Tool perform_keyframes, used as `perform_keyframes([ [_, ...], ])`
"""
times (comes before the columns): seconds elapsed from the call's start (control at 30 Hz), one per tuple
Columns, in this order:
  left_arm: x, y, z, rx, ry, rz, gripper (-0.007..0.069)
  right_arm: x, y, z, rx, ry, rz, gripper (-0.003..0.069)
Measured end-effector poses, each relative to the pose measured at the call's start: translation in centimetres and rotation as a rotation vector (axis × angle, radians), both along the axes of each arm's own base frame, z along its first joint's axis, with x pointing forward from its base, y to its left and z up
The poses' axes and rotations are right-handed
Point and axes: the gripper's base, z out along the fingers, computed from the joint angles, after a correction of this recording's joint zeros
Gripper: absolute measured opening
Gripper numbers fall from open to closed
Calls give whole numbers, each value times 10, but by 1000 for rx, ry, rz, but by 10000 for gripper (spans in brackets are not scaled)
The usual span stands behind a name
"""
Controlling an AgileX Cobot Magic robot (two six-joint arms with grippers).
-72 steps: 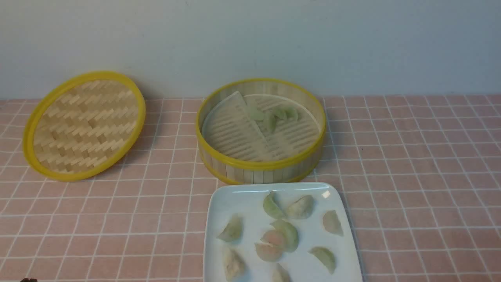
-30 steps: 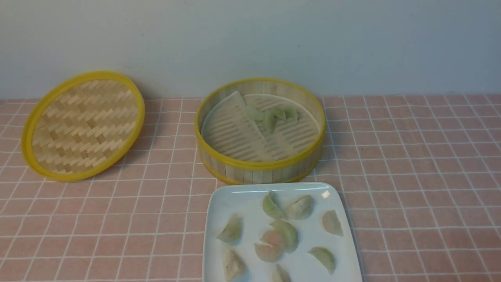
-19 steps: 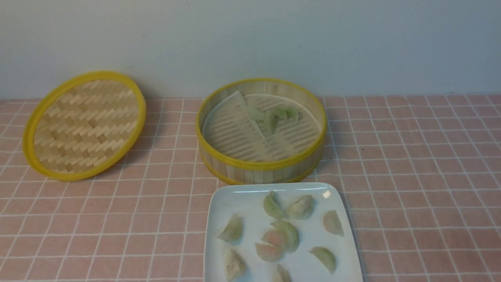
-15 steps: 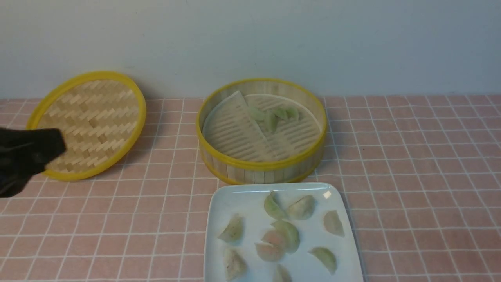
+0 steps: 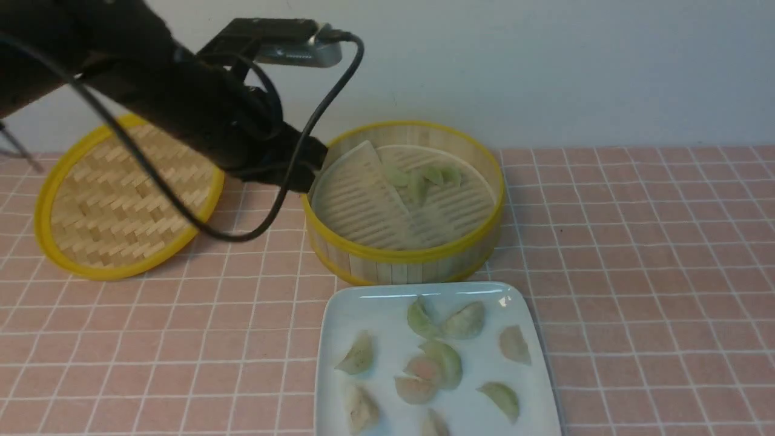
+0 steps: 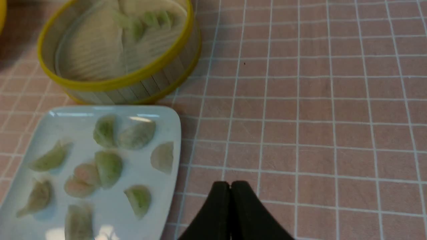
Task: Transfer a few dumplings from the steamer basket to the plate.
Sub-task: Use the left arm to grab a dumpling from the steamer
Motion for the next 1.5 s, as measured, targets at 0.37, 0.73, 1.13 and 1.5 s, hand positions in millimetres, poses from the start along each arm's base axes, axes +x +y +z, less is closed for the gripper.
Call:
perform_keyframes([
  [0.37, 110, -29, -31, 80, -26, -98, -6, 20, 5, 5, 0, 56, 27, -15],
  [0.73, 146, -54, -73, 73, -137, -137, -5, 17, 5, 1, -2, 122, 34, -15],
  [1.13, 157, -68, -126, 109, -148, -193, 391, 16, 5, 1, 3, 131, 37, -15],
  [1.5, 164, -75, -152, 107, -172, -172, 445, 16, 5, 0, 3, 136, 37, -15],
])
